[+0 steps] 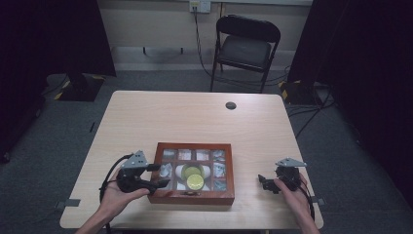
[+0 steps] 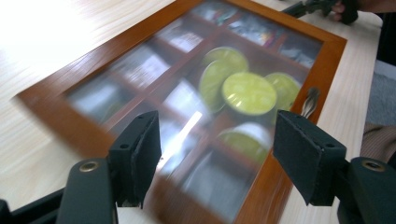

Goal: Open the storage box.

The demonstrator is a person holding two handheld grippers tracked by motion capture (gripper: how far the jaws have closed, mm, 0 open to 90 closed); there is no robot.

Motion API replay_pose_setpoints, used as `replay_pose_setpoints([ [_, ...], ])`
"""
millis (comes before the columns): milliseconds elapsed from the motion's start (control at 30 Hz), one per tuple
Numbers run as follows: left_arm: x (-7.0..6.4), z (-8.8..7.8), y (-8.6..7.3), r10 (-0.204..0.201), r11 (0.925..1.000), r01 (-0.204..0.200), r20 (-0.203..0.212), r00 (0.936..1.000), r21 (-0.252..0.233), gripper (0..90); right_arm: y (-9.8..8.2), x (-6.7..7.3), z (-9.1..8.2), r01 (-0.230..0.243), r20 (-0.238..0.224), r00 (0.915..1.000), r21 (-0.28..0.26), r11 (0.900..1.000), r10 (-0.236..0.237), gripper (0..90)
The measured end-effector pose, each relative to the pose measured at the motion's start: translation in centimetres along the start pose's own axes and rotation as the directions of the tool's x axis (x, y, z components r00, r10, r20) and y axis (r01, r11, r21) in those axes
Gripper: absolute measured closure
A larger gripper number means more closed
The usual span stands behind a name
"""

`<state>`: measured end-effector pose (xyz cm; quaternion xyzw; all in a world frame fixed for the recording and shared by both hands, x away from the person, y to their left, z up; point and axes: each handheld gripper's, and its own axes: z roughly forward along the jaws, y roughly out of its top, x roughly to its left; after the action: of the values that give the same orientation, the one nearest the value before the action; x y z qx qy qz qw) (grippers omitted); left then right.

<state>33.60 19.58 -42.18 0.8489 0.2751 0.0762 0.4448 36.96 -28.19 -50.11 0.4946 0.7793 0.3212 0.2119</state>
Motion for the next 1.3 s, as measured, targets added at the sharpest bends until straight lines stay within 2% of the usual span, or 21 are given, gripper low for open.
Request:
replay_pose_setpoints([
  [33, -0.5, 0.7, 0.9, 0.015, 0.9999, -0.015, 0.025, 0.9996, -0.001, 32.6, 0.0, 0.0, 0.0, 0.0, 0.001, 1.0, 0.0, 1.0, 0.0, 4.1],
  [67, -0.5, 0.7, 0.9, 0.015, 0.9999, -0.015, 0.025, 0.9996, -0.001, 33.6, 0.0, 0.0, 0.0, 0.0, 0.001, 1.0, 0.0, 1.0, 0.0, 4.1],
  [133, -1.0, 1.5, 2.1, 0.015, 0.9999, -0.015, 0.067, 0.9977, 0.005, 34.3, 0.0, 0.0, 0.0, 0.0, 0.001, 1.0, 0.0, 1.0, 0.0, 4.0],
  [167, -1.1, 1.7, 2.5, 0.01, 0.9999, -0.01, 0.074, 0.9972, 0.003, 35.3, 0.0, 0.0, 0.0, -0.001, 0.001, 1.0, 0.0, 1.0, 0.001, 4.0],
  [267, -1.7, 2.5, 3.8, 0.039, 0.9991, -0.04, 0.092, 0.995, 0.01, 35.9, 0.0, 0.0, 0.0, 0.001, -0.001, 1.0, 0.0, 1.0, -0.001, 4.1],
  [300, -1.9, 2.9, 4.3, 0.036, 0.9992, -0.038, 0.102, 0.9941, 0.013, 36.3, 0.0, 0.0, 0.0, 0.002, -0.002, 1.0, 0.0, 1.0, -0.002, 4.1],
  [433, -2.3, 3.8, 5.0, 0.048, 0.9984, -0.052, 0.135, 0.9897, 0.022, 36.5, 0.0, 0.0, 0.0, 0.002, -0.002, 1.0, 0.0, 1.0, -0.002, 4.0],
  [500, -2.8, 4.4, 5.0, 0.072, 0.9955, -0.081, 0.155, 0.9852, 0.049, 40.8, 0.0, 0.0, 0.0, 0.002, -0.002, 1.0, 0.0, 1.0, -0.002, 4.1],
  [533, -2.8, 4.4, 5.0, 0.072, 0.9955, -0.081, 0.155, 0.9852, 0.049, 41.9, 0.0, 0.0, 0.0, 0.002, -0.002, 1.0, 0.0, 1.0, -0.002, 4.1],
  [600, -3.3, 4.7, 4.7, 0.086, 0.9936, -0.098, 0.185, 0.9791, 0.057, 42.1, 0.0, 0.0, 0.0, 0.002, -0.003, 1.0, 0.0, 1.0, -0.002, 4.1],
  [667, -3.6, 4.9, 4.5, 0.099, 0.9906, -0.115, 0.194, 0.976, 0.075, 42.8, 0.0, 0.0, 0.0, 0.002, -0.002, 1.0, 0.0, 1.0, -0.002, 4.0],
  [733, -3.8, 5.0, 4.3, 0.109, 0.9898, -0.125, 0.205, 0.9727, 0.068, 45.2, 0.0, 0.0, 0.0, 0.002, -0.002, 1.0, 0.0, 1.0, -0.002, 4.0],
  [800, -4.0, 5.0, 4.0, 0.113, 0.9893, -0.129, 0.206, 0.9721, 0.068, 48.3, 0.0, 0.1, 0.0, 0.001, -0.001, 1.0, 0.001, 1.0, -0.001, 4.1],
  [833, -4.0, 5.1, 3.8, 0.117, 0.9878, -0.135, 0.195, 0.9738, 0.079, 52.0, 0.0, 0.1, 0.0, 0.001, 0.0, 1.0, 0.0, 1.0, -0.001, 4.1],
  [900, -4.0, 5.3, 3.3, 0.101, 0.9886, -0.121, 0.194, 0.9757, 0.09, 55.6, 0.0, 0.1, 0.0, 0.001, 0.001, 1.0, 0.0, 1.0, -0.001, 4.1],
  [967, -4.1, 5.2, 3.1, 0.094, 0.9897, -0.114, 0.209, 0.9734, 0.087, 59.9, 0.0, 0.1, 0.0, -0.001, 0.001, 1.0, 0.001, 1.0, 0.001, 4.1],
  [1000, -4.3, 5.2, 3.0, 0.103, 0.9867, -0.127, 0.208, 0.9727, 0.102, 59.9, 0.0, 0.1, 0.0, 0.001, 0.0, 1.0, 0.001, 1.0, -0.001, 4.1],
  [1100, -4.4, 5.3, 2.8, 0.127, 0.9821, -0.155, 0.233, 0.9641, 0.107, 67.2, 0.0, 0.2, -0.1, 0.002, -0.003, 1.0, 0.003, 1.0, -0.002, 4.1],
  [1200, -4.4, 5.7, 2.7, 0.133, 0.9799, -0.164, 0.241, 0.9614, 0.114, 71.6, 0.0, 0.2, -0.1, 0.002, -0.003, 1.0, 0.003, 1.0, -0.002, 4.1],
  [1267, -4.4, 5.7, 2.7, 0.151, 0.9756, -0.181, 0.217, 0.9644, 0.124, 73.5, 0.0, 0.2, -0.1, 0.002, -0.003, 1.0, 0.003, 1.0, -0.002, 4.1],
  [1300, -4.4, 5.7, 2.6, 0.155, 0.9739, -0.186, 0.221, 0.963, 0.13, 74.4, 0.0, 0.2, -0.1, 0.003, -0.003, 1.0, 0.003, 1.0, -0.003, 4.1],
])
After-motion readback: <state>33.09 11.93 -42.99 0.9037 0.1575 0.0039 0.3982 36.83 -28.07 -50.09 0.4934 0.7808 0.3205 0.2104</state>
